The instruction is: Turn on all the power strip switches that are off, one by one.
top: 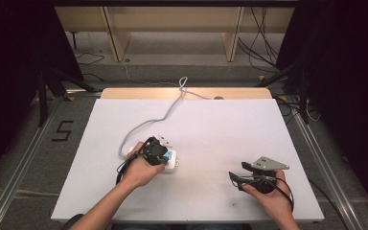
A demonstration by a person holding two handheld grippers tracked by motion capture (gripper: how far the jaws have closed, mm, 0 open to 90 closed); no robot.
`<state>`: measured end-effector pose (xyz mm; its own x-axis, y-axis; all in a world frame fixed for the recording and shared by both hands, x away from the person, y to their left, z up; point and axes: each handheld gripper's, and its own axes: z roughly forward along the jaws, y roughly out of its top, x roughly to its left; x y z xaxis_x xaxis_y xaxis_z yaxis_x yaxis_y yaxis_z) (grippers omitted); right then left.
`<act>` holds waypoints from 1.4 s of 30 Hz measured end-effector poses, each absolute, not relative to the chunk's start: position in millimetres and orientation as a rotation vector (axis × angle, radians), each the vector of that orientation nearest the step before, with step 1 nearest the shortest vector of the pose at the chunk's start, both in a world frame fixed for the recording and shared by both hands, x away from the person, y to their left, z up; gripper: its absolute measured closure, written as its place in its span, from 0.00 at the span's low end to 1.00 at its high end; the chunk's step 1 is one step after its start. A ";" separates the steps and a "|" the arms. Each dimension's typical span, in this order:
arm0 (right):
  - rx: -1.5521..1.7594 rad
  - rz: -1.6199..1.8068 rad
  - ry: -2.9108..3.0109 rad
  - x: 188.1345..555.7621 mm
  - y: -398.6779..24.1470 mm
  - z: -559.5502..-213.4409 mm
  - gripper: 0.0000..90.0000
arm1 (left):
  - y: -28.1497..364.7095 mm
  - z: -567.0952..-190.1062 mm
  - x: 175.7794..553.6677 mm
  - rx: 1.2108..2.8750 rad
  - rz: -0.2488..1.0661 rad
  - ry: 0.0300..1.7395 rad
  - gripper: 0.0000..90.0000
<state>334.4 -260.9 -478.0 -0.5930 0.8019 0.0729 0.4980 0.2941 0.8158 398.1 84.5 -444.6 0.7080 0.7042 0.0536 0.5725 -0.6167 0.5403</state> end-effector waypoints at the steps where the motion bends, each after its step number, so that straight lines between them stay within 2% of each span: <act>1: 1.172 1.204 2.218 334.4 -260.8 -478.0 0.38 | 84.5 -444.6 398.1 2.421 0.357 0.976 1.00; 42: 1.170 1.198 2.224 334.4 -260.6 -478.2 0.38 | 80.1 -444.6 397.4 2.450 0.392 0.966 1.00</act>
<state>334.4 -260.6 -478.2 -0.5947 0.8008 0.0707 0.4996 0.2993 0.8129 397.4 80.1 -444.6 0.7105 0.6981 0.0888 0.5624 -0.6391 0.5247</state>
